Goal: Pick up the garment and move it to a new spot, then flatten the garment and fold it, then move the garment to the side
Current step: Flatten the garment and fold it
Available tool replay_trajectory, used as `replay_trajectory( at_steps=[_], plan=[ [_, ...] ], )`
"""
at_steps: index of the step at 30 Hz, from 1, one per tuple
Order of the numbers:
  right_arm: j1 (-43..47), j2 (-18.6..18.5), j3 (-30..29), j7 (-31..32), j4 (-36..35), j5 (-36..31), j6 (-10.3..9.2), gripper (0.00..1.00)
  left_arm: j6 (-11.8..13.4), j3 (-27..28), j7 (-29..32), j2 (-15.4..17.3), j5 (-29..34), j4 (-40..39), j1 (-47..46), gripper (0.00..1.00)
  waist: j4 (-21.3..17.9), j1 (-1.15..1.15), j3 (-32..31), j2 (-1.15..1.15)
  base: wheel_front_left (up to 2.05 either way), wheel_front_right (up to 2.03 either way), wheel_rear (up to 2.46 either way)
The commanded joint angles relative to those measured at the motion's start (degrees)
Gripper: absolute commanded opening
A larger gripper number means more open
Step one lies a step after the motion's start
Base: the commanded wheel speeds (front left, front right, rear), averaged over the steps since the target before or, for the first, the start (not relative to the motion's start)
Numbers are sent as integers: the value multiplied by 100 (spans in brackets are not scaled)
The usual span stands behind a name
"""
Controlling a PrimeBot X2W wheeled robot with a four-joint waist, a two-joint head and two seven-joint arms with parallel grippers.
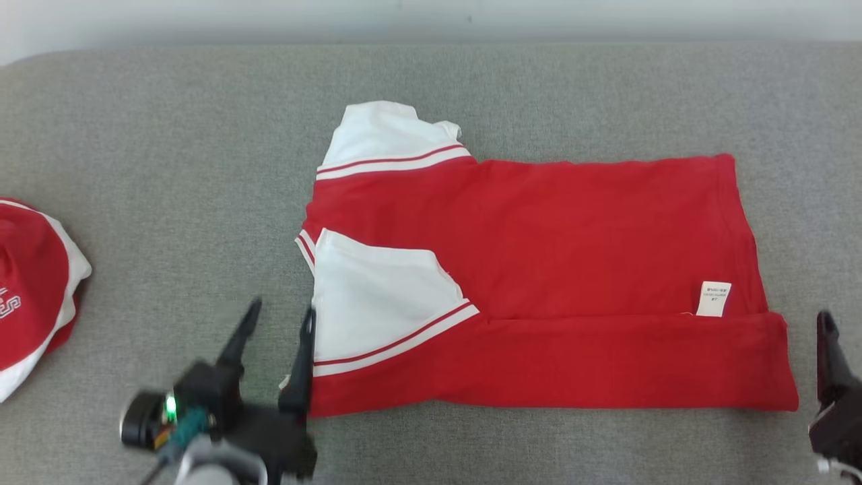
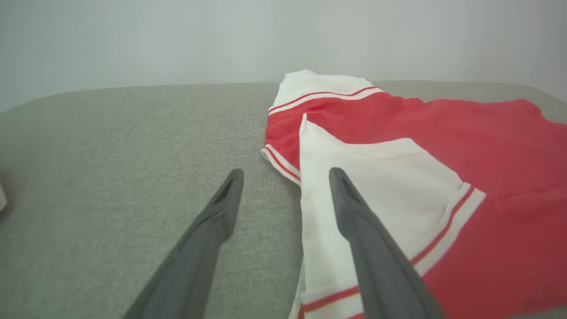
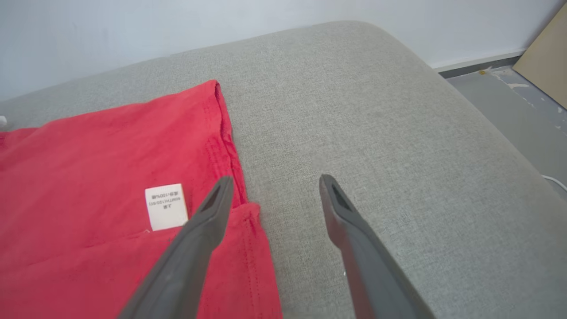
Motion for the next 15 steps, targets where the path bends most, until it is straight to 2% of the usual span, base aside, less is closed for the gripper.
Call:
replay_trajectory(
  at_steps=[1, 8, 15],
  plan=[
    [162, 32, -20, 88, -46, 34, 5, 100, 105, -32, 38, 37, 18, -98, 233, 100, 12, 1, -91, 0, 0, 0, 0],
    [482, 88, 51, 429, 107, 51, 5, 100, 385, -133, 341, 93, -96, -285, 767, 100, 42, 1, -237, 0, 0, 0, 0],
    [288, 91, 145, 556, 751, 149, 5, 100, 355, -271, 801, 64, -140, -28, 584, 100, 69, 1, -227, 0, 0, 0, 0]
  ],
)
